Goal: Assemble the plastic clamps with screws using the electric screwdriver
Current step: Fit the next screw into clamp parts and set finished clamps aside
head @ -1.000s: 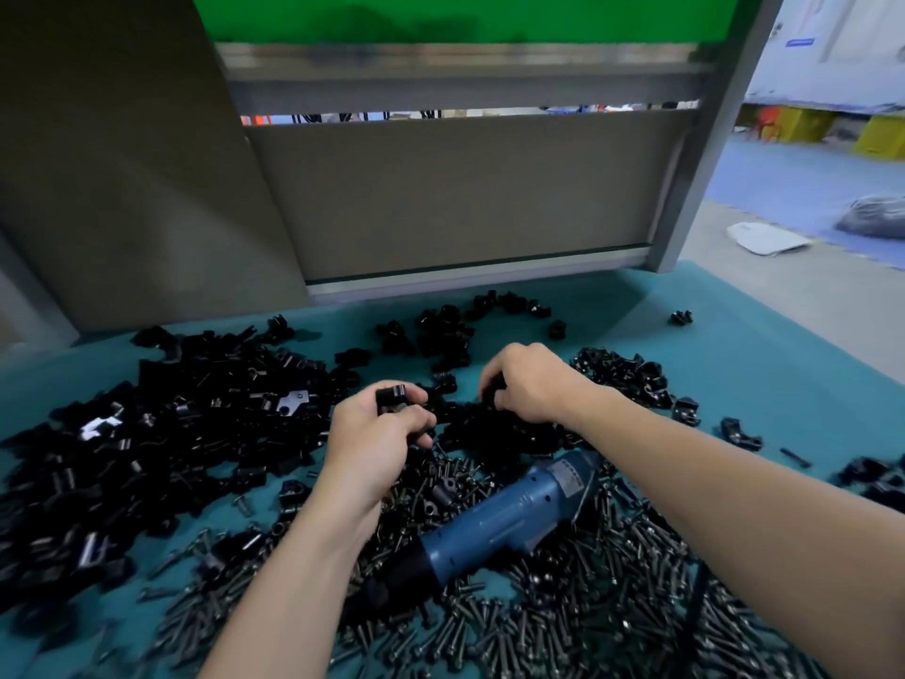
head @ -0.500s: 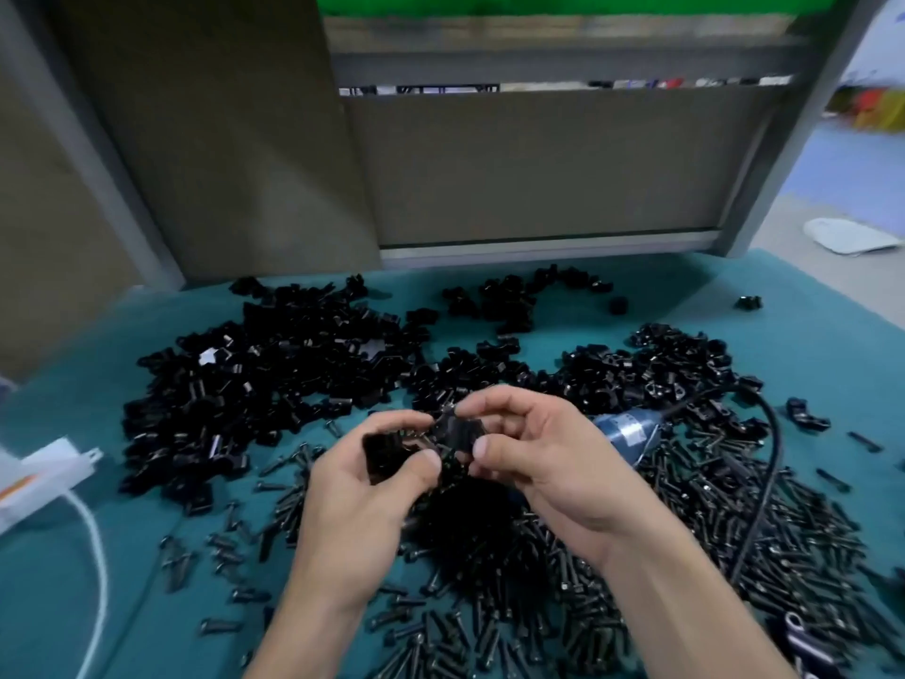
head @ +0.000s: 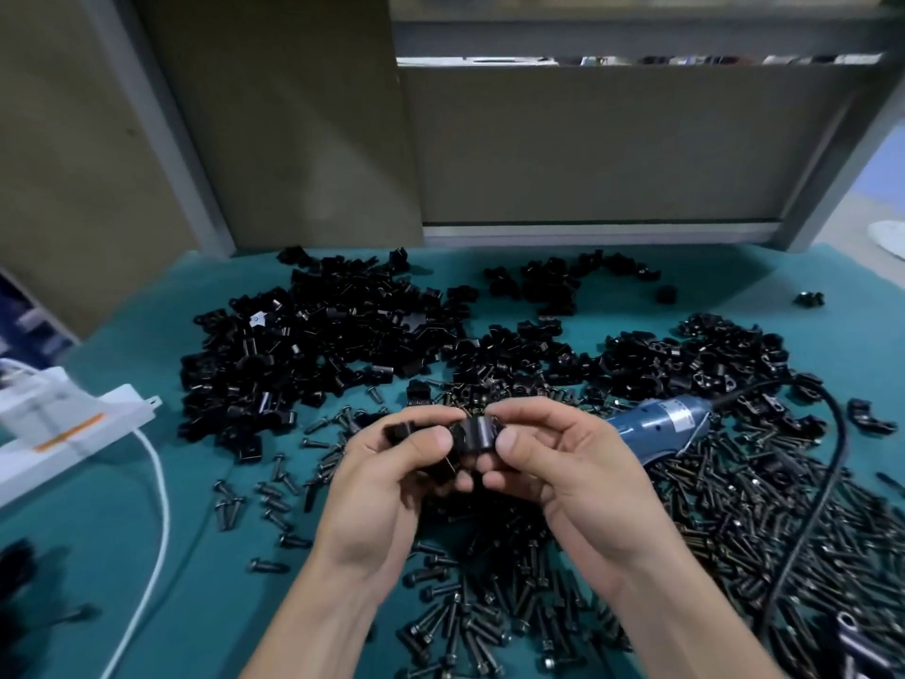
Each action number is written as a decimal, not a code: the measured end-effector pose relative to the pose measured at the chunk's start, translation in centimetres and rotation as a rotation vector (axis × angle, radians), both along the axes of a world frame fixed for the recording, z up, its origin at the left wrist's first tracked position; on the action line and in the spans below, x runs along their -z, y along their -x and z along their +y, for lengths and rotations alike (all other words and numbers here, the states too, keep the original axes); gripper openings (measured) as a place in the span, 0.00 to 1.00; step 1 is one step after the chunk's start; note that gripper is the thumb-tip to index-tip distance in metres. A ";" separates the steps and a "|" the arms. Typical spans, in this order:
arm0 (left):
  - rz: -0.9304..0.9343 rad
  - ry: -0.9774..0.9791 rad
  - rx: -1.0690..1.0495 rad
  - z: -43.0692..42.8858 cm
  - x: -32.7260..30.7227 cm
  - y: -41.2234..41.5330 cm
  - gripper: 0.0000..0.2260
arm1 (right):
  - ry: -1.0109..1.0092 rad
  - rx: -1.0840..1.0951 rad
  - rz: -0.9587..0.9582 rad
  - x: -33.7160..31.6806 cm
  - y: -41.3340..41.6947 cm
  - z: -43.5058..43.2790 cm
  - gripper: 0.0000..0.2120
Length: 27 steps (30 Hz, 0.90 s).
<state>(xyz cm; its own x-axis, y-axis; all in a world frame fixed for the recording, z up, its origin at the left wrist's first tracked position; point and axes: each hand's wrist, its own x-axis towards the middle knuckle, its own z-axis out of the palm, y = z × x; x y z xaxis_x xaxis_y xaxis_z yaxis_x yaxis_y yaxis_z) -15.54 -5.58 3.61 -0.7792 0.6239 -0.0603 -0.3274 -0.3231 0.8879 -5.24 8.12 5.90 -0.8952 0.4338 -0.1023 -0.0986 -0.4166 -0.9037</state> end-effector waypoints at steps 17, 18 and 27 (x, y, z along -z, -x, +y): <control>0.009 -0.037 0.086 -0.2 -0.1 0.1 0.18 | 0.027 -0.006 -0.046 0.9 0.1 -0.3 0.18; 0.008 -0.041 0.074 -0.2 -0.1 0.2 0.16 | 0.014 -0.019 -0.040 0.8 0.0 -0.3 0.19; 0.173 0.195 -0.236 0.1 0.5 0.3 0.05 | -0.544 0.333 -0.253 -3.4 1.8 8.7 0.17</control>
